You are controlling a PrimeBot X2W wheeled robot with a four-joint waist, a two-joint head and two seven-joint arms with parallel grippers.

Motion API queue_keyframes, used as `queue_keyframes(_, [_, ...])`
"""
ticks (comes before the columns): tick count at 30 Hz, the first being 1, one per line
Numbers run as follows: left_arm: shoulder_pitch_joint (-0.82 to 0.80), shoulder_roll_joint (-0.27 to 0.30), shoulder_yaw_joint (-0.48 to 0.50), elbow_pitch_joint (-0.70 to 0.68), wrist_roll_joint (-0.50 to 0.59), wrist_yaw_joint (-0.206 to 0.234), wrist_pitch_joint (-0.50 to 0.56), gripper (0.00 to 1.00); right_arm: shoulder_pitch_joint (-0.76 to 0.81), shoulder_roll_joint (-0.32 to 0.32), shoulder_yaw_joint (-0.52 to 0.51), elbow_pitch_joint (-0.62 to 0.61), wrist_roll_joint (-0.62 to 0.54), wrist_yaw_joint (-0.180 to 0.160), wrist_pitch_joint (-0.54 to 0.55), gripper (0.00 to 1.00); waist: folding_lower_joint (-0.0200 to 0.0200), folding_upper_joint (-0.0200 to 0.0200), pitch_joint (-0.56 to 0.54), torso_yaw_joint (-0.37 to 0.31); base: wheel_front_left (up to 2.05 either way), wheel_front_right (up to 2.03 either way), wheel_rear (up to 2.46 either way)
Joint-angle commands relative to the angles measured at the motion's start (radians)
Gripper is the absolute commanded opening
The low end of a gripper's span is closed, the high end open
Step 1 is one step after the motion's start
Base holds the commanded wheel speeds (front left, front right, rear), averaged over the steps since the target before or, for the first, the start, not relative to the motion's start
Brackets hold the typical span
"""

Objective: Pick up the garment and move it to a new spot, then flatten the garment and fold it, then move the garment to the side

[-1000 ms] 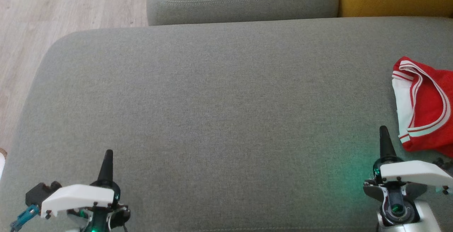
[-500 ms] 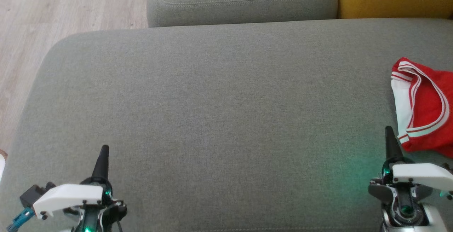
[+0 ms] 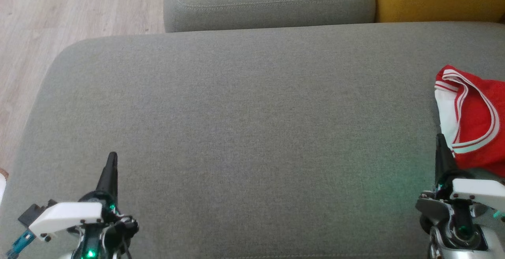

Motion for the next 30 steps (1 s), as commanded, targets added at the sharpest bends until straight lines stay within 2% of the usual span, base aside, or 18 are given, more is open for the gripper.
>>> queue_keyframes(1, [-0.055, 0.017, 0.041, -0.041, -0.031, -0.010, 0.009, 0.00, -0.011, -0.005, 0.012, -0.048, 0.033, 0.006, 0.015, 0.00, 0.0000, 0.0000, -0.001, 0.000, 0.00, 0.00, 0.00])
queue_keyframes(10, [-0.062, 0.018, 0.058, -0.054, -0.130, -0.027, 0.035, 0.00, -0.002, -0.005, 0.000, -0.081, 0.136, 0.007, 0.041, 0.00, 0.0000, 0.0000, -0.005, -0.001, 0.00, 0.00, 0.00])
queue_keyframes(30, [-0.062, 0.018, 0.058, -0.054, -0.131, -0.027, 0.035, 0.00, -0.002, -0.005, 0.000, -0.081, 0.137, 0.007, 0.041, 0.00, 0.0000, 0.0000, -0.005, -0.001, 0.00, 0.00, 0.00])
